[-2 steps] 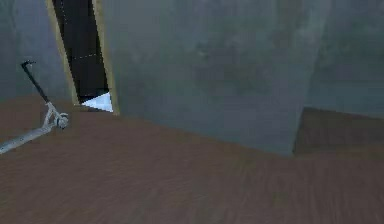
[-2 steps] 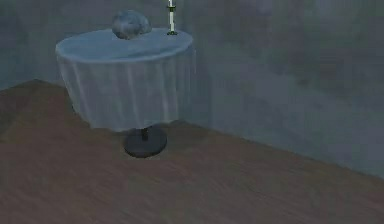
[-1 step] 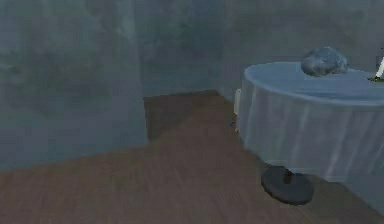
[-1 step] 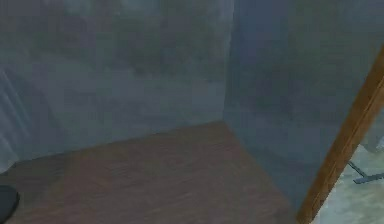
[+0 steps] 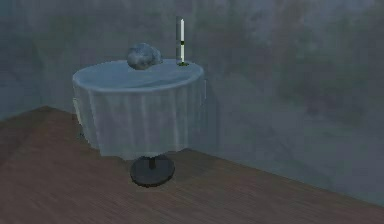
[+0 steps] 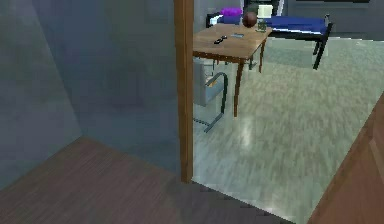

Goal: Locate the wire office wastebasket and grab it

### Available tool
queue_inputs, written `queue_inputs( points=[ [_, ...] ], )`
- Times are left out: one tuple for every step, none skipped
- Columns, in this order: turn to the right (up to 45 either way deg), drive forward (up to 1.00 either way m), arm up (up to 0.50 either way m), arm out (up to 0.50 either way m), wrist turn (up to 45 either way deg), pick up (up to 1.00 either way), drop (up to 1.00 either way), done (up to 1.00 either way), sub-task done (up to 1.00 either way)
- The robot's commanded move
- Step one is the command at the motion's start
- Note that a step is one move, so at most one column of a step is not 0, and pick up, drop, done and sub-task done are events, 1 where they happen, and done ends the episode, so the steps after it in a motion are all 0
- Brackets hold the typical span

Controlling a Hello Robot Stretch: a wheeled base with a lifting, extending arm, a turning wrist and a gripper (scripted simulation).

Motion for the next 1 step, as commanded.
queue_inputs(
  points=[
    [6.0, 0.00, 0.00, 0.00, 0.0, 0.00, 0.00, 0.00, 0.00]
  ],
)
